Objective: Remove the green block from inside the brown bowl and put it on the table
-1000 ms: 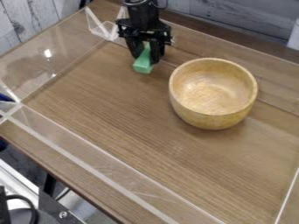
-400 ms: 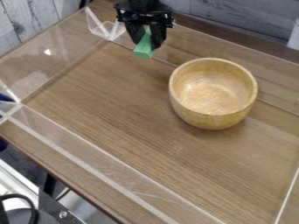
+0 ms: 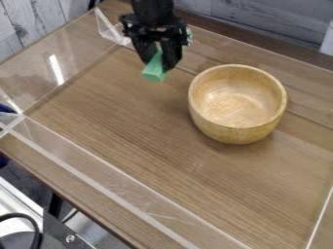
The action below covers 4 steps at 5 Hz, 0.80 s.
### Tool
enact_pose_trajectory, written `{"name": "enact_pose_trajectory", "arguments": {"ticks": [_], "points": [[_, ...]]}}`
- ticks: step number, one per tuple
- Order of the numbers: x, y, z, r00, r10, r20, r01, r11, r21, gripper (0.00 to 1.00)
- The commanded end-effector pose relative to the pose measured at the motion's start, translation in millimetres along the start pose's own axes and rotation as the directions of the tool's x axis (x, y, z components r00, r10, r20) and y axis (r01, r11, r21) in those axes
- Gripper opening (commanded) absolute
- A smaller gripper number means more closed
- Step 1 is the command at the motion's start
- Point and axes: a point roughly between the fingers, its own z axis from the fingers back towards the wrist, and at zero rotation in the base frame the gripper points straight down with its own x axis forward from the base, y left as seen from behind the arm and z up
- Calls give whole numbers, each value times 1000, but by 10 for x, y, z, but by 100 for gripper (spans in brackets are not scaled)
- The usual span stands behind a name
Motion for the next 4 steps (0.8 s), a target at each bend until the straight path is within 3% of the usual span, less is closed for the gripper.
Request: {"name": "enact_pose_trajectory", "arguments": {"ticks": [1, 3, 4], "points": [[-153, -203, 238, 997, -55, 45, 55, 998, 4, 0], [-588, -584, 230, 988, -154, -4, 154, 988, -26, 0], [-718, -754, 173, 979, -201, -31, 200, 979, -43, 0]]}}
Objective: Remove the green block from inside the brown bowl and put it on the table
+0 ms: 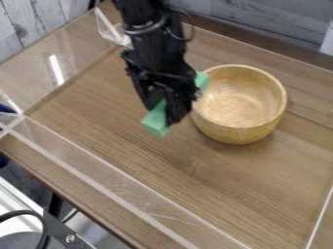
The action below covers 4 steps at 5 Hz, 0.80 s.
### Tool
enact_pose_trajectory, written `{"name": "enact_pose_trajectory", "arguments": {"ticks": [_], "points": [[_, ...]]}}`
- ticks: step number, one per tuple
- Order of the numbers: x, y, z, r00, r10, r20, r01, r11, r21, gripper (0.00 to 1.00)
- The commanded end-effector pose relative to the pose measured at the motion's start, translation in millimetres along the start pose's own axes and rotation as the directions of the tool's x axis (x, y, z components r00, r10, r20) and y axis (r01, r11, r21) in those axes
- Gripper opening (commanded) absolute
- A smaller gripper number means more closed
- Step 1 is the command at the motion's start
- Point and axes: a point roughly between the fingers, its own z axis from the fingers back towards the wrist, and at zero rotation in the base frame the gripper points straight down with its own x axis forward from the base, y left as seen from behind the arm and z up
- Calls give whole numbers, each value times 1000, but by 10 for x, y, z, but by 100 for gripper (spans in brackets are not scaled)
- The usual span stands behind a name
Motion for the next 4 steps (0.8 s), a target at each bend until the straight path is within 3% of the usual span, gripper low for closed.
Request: {"name": "enact_pose_trajectory", "arguments": {"ticks": [1, 3, 4], "points": [[39, -172, 5, 998, -51, 20, 51, 999, 10, 0], [-30, -417, -298, 995, -94, -41, 93, 996, -4, 0], [-71, -413, -484, 991, -101, -83, 101, 995, -7, 0]]}}
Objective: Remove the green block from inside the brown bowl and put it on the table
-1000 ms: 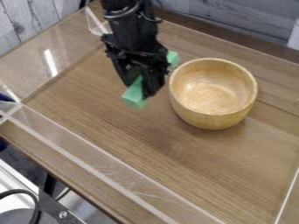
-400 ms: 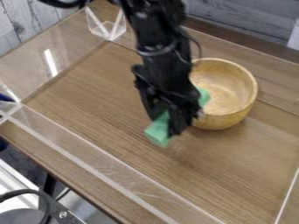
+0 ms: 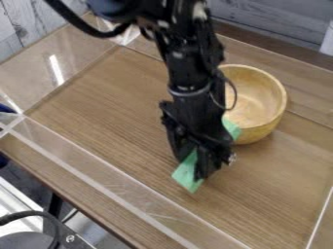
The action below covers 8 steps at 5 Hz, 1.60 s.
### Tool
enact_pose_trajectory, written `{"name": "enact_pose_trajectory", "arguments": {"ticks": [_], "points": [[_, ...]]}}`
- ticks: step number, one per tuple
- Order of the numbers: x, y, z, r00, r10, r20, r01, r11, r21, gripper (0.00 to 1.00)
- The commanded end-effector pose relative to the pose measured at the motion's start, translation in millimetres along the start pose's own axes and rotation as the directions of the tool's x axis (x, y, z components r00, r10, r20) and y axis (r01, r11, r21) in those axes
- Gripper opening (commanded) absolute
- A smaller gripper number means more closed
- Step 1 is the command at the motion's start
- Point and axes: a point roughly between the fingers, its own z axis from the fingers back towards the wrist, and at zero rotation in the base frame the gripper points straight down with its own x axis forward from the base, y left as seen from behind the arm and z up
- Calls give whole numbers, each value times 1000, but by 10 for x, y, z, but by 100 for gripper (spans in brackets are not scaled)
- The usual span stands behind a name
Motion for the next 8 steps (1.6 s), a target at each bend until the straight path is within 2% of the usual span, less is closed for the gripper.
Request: {"name": "enact_pose_trajectory", "arguments": {"ticks": [1, 8], "points": [[58, 53, -60, 1000, -10, 2, 10, 1000, 11, 0], [46, 111, -116, 999, 14, -38, -13, 1000, 19, 0]]}}
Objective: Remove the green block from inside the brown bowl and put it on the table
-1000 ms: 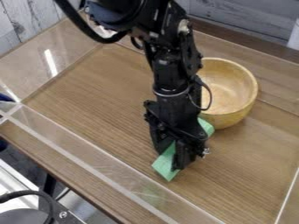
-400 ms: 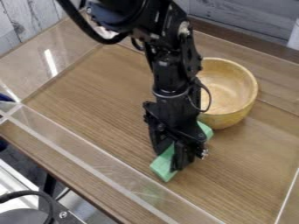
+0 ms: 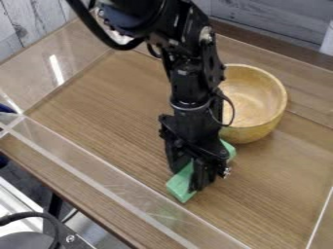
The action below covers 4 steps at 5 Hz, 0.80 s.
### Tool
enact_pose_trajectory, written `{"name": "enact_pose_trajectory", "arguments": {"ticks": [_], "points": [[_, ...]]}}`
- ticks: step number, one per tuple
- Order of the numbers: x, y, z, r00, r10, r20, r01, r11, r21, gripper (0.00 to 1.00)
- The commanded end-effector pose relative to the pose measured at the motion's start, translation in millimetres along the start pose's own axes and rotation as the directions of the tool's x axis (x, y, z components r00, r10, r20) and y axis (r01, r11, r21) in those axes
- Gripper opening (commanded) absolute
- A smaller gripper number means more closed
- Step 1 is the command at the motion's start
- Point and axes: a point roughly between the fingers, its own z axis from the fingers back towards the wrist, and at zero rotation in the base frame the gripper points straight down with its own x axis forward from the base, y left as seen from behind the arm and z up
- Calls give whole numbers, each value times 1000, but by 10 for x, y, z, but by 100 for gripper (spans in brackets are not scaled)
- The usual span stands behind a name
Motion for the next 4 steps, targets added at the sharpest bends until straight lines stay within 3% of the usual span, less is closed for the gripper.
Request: {"name": "enact_pose_trajectory", "arguments": {"ticks": [1, 4], "points": [[95, 34, 76, 999, 4, 32, -4, 1000, 11, 0], [123, 61, 87, 999, 24, 26, -24, 1000, 10, 0]]}}
